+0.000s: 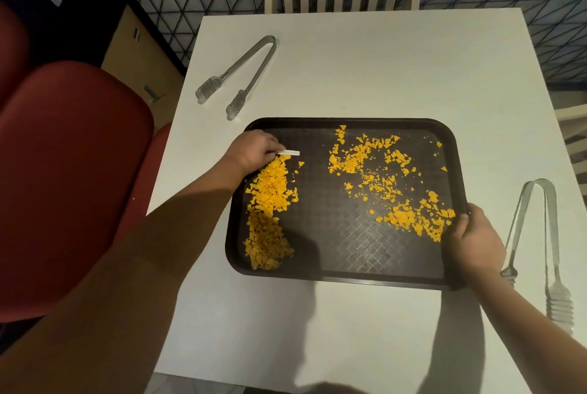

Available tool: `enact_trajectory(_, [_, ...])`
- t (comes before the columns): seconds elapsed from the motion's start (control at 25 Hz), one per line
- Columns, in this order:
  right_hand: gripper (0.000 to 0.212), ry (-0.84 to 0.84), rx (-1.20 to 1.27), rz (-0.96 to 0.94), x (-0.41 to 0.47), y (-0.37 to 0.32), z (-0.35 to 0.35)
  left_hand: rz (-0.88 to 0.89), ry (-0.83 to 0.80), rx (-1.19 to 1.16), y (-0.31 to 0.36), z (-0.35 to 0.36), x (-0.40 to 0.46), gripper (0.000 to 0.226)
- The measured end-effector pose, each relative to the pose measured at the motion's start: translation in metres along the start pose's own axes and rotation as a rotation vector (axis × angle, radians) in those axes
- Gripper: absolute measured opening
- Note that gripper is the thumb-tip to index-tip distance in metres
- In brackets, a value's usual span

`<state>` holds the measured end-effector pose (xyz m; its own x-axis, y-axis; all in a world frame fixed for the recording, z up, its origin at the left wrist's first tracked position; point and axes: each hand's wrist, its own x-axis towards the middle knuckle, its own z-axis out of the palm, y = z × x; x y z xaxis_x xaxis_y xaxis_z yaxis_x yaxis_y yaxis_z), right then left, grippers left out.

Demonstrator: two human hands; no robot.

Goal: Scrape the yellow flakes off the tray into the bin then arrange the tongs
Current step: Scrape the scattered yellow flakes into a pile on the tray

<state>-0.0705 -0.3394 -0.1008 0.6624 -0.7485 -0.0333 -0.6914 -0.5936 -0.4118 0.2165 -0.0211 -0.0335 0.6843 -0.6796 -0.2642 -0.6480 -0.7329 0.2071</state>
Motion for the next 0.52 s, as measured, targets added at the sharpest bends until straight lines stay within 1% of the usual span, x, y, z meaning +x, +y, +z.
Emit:
enact_trajectory(0.08, [0.030, -0.006, 0.000, 0.005, 0.000, 0.000, 0.000, 0.100, -0.038, 0.031, 0.003, 0.000, -0.011, 0.028])
enact_trajectory(0.16, [0.031, -0.006, 0.000, 0.006, 0.000, 0.000, 0.000, 0.164, 0.013, 0.053, 0.001, -0.002, -0.021, 0.027])
enact_trajectory(0.2, [0.031, -0.004, -0.002, 0.006, 0.001, 0.000, 0.000, 0.148, 0.082, 0.029, -0.001, -0.003, -0.023, 0.027])
enact_trajectory(0.28, [0.031, 0.000, -0.007, 0.011, 0.000, 0.000, 0.001, 0.031, 0.212, -0.054, -0.003, -0.005, -0.021, 0.026])
enact_trajectory(0.32, [0.030, 0.004, -0.009, 0.012, 0.000, 0.000, 0.001, -0.036, 0.241, -0.099, -0.003, -0.006, -0.018, 0.025])
enact_trajectory(0.4, [0.029, 0.010, -0.013, 0.007, 0.000, 0.002, 0.001, -0.115, 0.223, -0.159, -0.004, -0.004, -0.010, 0.025])
enact_trajectory(0.52, [0.030, 0.016, -0.010, 0.003, 0.001, 0.002, 0.002, -0.137, 0.153, -0.140, -0.004, 0.005, -0.004, 0.025])
